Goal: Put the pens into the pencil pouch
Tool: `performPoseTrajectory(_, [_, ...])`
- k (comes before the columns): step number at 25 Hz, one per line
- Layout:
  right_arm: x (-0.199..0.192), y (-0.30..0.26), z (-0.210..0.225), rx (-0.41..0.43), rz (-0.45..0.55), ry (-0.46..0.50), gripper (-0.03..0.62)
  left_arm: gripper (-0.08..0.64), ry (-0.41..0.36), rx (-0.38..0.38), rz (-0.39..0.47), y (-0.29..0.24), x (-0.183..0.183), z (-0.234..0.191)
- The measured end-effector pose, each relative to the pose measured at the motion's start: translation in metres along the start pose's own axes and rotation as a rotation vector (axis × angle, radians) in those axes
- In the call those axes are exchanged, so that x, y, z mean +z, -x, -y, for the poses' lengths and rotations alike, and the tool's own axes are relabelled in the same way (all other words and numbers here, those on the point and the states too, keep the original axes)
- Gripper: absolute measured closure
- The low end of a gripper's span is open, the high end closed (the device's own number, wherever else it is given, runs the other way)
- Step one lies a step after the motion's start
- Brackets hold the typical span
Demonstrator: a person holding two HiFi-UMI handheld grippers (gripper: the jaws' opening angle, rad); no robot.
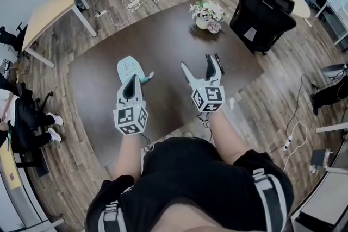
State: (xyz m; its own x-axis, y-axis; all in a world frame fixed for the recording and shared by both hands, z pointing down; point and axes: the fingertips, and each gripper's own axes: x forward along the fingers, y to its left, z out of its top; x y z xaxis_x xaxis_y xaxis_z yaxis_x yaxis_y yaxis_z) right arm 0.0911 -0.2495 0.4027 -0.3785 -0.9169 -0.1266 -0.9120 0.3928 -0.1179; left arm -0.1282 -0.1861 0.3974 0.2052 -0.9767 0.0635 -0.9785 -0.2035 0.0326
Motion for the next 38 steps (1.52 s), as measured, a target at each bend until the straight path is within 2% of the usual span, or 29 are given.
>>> performPoseTrajectory(2, [-0.004, -0.006, 0.02, -0.058, -0.019, 0.015, 0.062, 0.56, 0.003, -0.012, -0.002, -0.007, -0.001, 0.002])
performPoseTrajectory(4, [-0.01, -0.011, 0.041, -0.104, -0.055, 0.038, 0.03, 0.56, 0.005, -0.021, -0.006, -0.012, -0.001, 0.002])
performPoseTrajectory(8, [-0.041, -0.024, 0.086, -0.147, -0.2, 0.076, 0.025, 0.56, 0.008, -0.031, -0.013, -0.019, -0.003, 0.001])
performPoseTrajectory(14, [-0.133, -0.044, 0.147, -0.103, -0.571, 0.096, 0.038, 0.56, 0.011, -0.024, -0.045, -0.022, -0.016, 0.001])
performPoseTrajectory(18, [-0.179, -0.048, 0.175, -0.105, -0.726, 0.096, 0.091, 0.56, 0.005, -0.009, -0.072, -0.022, -0.024, -0.002])
performPoseTrajectory(21, [-0.204, -0.048, 0.189, -0.109, -0.802, 0.102, 0.188, 0.56, 0.005, 0.002, -0.088, -0.024, -0.029, -0.004])
performPoseTrajectory(27, [-0.245, -0.055, 0.198, -0.058, -0.947, 0.111, 0.321, 0.56, 0.061, 0.025, -0.128, -0.031, -0.041, -0.01])
performPoseTrajectory(31, [-0.267, -0.061, 0.208, -0.048, -1.017, 0.131, 0.404, 0.56, 0.038, 0.038, -0.143, -0.035, -0.046, -0.013])
performPoseTrajectory(38, [-0.293, -0.07, 0.229, -0.053, -1.089, 0.115, 0.428, 0.56, 0.018, 0.078, -0.165, -0.034, -0.053, -0.016])
